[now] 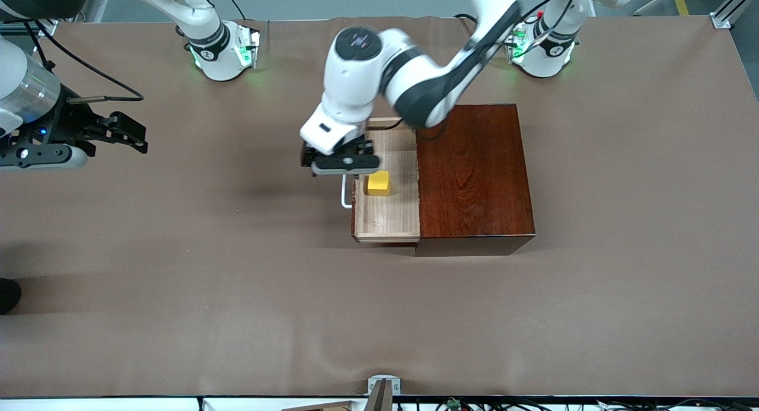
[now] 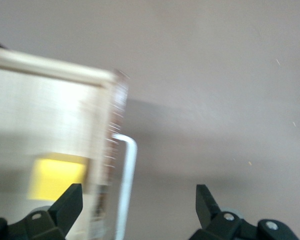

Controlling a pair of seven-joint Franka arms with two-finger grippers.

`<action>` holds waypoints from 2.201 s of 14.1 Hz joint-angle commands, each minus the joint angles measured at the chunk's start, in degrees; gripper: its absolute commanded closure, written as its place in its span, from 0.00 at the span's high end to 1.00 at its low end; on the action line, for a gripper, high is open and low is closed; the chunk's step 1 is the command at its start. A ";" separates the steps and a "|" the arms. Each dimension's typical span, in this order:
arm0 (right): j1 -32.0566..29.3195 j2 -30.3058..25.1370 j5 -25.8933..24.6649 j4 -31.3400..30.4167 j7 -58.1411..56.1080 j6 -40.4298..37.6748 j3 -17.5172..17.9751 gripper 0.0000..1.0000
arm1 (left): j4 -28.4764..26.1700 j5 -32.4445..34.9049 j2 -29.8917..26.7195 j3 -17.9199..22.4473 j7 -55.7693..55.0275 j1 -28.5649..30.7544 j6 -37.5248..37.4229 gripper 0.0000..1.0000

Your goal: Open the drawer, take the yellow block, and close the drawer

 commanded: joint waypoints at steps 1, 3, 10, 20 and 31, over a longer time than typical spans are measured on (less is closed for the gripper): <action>-0.61 0.00 0.02 0.53 0.77 -0.54 0.44 1.00 | -3.07 -0.14 -8.22 -0.21 1.22 6.65 -11.54 1.00; -0.61 0.00 0.02 0.44 0.77 -0.54 0.44 1.00 | -3.61 -0.67 -13.06 -0.82 8.05 12.46 -20.77 1.00; 1.24 0.00 0.02 0.88 0.86 -0.45 0.62 1.00 | -17.29 -3.56 -29.23 -0.82 27.92 29.59 -27.14 1.00; 3.78 0.44 0.02 1.06 0.77 0.16 0.62 1.00 | -22.94 -4.98 -34.17 6.91 58.80 38.50 -26.53 1.00; 16.09 12.11 -0.87 1.14 0.16 3.07 0.62 1.00 | -22.77 -4.89 -33.38 6.82 58.01 38.59 -25.74 1.00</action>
